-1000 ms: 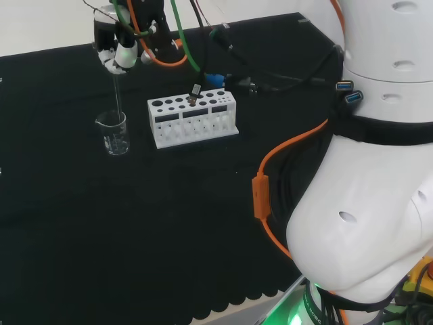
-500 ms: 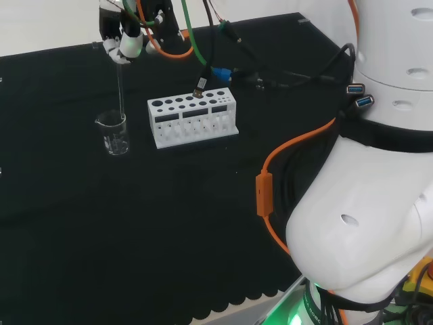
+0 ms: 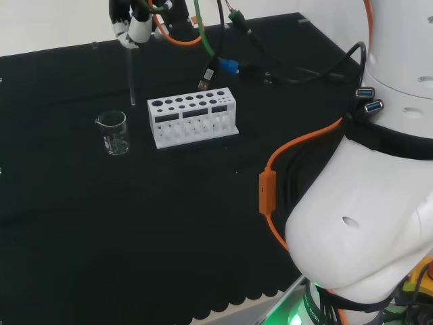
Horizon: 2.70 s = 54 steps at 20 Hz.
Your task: Put the glass rod back on the white test tube rack.
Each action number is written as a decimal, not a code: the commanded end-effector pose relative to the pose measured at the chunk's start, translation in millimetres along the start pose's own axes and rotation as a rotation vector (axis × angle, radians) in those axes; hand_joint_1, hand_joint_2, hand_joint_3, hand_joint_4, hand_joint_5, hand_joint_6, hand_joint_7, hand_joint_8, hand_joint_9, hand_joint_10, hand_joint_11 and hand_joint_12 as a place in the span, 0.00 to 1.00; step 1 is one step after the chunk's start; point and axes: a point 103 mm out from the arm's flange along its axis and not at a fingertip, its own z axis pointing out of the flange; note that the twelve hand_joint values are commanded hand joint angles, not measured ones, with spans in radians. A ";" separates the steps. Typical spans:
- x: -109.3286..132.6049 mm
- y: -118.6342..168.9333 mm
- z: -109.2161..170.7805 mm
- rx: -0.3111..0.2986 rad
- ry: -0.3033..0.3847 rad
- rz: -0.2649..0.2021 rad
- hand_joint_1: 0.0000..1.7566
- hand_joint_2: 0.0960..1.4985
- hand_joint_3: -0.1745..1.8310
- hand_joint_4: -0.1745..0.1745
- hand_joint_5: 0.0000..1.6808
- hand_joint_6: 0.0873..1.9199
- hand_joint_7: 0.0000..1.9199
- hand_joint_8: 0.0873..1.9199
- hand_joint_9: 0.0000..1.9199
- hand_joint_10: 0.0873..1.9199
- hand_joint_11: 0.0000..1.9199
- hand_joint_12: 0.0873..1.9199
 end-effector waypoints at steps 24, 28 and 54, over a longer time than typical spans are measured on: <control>-94.5 -13.1 0.5 0.005 0.013 0.131 0.76 0.29 0.56 0.00 0.70 0.39 0.74 0.34 0.89 0.24 0.84 0.34; -95.1 -11.7 2.2 0.012 0.006 0.135 0.76 0.29 0.56 0.00 0.70 0.39 0.74 0.34 0.89 0.24 0.84 0.34; -105.9 5.2 34.9 0.074 0.028 0.137 0.76 0.29 0.56 0.00 0.70 0.39 0.74 0.34 0.89 0.24 0.84 0.34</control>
